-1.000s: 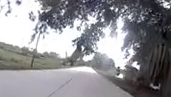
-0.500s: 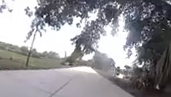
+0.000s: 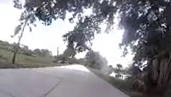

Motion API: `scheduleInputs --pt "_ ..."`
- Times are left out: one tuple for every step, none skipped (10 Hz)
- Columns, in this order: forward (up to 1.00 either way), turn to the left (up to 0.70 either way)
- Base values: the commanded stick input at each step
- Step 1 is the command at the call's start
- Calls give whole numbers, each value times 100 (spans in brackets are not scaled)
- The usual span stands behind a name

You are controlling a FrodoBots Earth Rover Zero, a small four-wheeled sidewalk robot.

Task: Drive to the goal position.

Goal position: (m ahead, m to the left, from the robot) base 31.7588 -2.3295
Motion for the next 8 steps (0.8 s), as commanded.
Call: scheduleInputs --pt "85 0" --pt "85 0" --pt "85 0" --pt "85 0" --pt "85 0" --pt "85 0" --pt "85 0" --pt "85 0"
